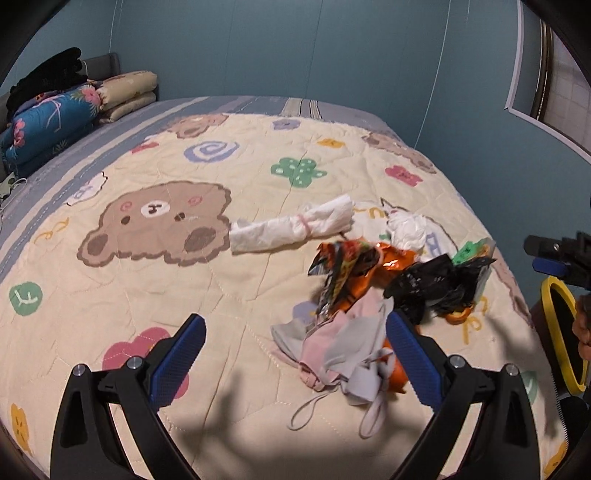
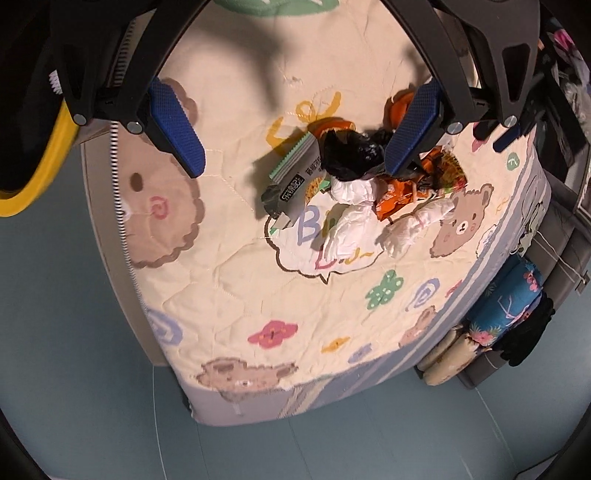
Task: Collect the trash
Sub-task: 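Move both tools back over the remaining trash on the bed, then grasp the grey cloth with the left tool while the right tool grasps the grey packet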
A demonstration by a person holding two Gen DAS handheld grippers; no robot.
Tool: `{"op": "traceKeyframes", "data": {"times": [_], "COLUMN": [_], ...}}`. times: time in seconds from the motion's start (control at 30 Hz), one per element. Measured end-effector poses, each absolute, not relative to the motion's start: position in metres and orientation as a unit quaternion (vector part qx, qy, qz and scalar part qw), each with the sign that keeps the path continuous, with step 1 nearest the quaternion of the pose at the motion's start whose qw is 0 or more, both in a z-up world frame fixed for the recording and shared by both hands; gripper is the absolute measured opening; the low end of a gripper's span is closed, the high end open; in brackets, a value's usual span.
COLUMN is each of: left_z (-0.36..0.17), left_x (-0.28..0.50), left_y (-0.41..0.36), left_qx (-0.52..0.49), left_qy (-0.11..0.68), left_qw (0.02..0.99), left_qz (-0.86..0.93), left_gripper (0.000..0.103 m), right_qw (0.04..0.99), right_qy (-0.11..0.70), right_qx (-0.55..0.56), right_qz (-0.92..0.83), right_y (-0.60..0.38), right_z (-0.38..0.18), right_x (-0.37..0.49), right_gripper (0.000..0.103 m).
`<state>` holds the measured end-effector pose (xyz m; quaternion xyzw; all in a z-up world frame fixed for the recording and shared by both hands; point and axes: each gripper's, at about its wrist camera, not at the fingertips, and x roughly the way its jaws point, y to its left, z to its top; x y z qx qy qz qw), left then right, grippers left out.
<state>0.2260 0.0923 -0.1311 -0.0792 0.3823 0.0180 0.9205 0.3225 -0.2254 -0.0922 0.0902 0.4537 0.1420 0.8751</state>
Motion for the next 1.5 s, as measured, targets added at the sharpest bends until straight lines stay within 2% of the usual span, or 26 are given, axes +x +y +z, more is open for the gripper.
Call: {"op": "traceKeyframes", "data": {"times": [0.33, 0.47, 0.53, 0.6, 0.67, 0.77, 0.83, 0.9, 0.93, 1.07, 1.13, 1.23, 1.5], "left_z": [-0.154, -0.163, -0.167, -0.170, -0.172, -0.175, -0.177, -0.178, -0.178, -0.173, -0.168, -0.161, -0.141], "left_x": [0.243, 0.252, 0.257, 0.259, 0.259, 0.260, 0.260, 0.259, 0.258, 0.254, 0.251, 0.247, 0.226], "left_y": [0.092, 0.091, 0.091, 0.089, 0.085, 0.079, 0.073, 0.067, 0.065, 0.066, 0.070, 0.073, 0.074], "left_qx": [-0.112, -0.125, -0.135, -0.142, -0.138, -0.128, -0.120, -0.103, -0.096, -0.089, -0.091, -0.093, -0.087], "left_qy": [0.410, 0.421, 0.429, 0.435, 0.433, 0.436, 0.439, 0.439, 0.438, 0.434, 0.431, 0.429, 0.416], "left_qw": [0.905, 0.898, 0.893, 0.888, 0.890, 0.889, 0.888, 0.890, 0.892, 0.894, 0.895, 0.896, 0.902], "left_qz": [-0.010, -0.020, -0.025, -0.034, -0.038, -0.049, -0.059, -0.061, -0.061, -0.064, -0.065, -0.068, -0.075], "left_gripper": [0.094, 0.087, 0.082, 0.072, 0.070, 0.058, 0.050, 0.039, 0.037, 0.017, 0.012, 0.007, 0.006], "right_qw": [0.857, 0.848, 0.844, 0.840, 0.836, 0.827, 0.824, 0.822, 0.820, 0.821, 0.824, 0.829, 0.841], "right_qy": [0.487, 0.500, 0.505, 0.510, 0.516, 0.527, 0.533, 0.535, 0.536, 0.533, 0.529, 0.522, 0.500], "right_qx": [0.115, 0.130, 0.134, 0.139, 0.142, 0.152, 0.152, 0.154, 0.156, 0.151, 0.148, 0.145, 0.145], "right_qz": [0.125, 0.120, 0.120, 0.120, 0.121, 0.121, 0.120, 0.125, 0.129, 0.138, 0.140, 0.141, 0.147], "right_y": [-0.215, -0.216, -0.215, -0.214, -0.214, -0.215, -0.215, -0.214, -0.213, -0.210, -0.209, -0.211, -0.220], "right_z": [-0.121, -0.133, -0.137, -0.142, -0.146, -0.153, -0.157, -0.160, -0.160, -0.158, -0.155, -0.149, -0.127], "right_x": [0.356, 0.365, 0.367, 0.369, 0.370, 0.372, 0.373, 0.374, 0.374, 0.372, 0.369, 0.366, 0.351], "right_gripper": [0.091, 0.086, 0.081, 0.076, 0.071, 0.060, 0.047, 0.042, 0.036, 0.025, 0.022, 0.020, 0.020]}}
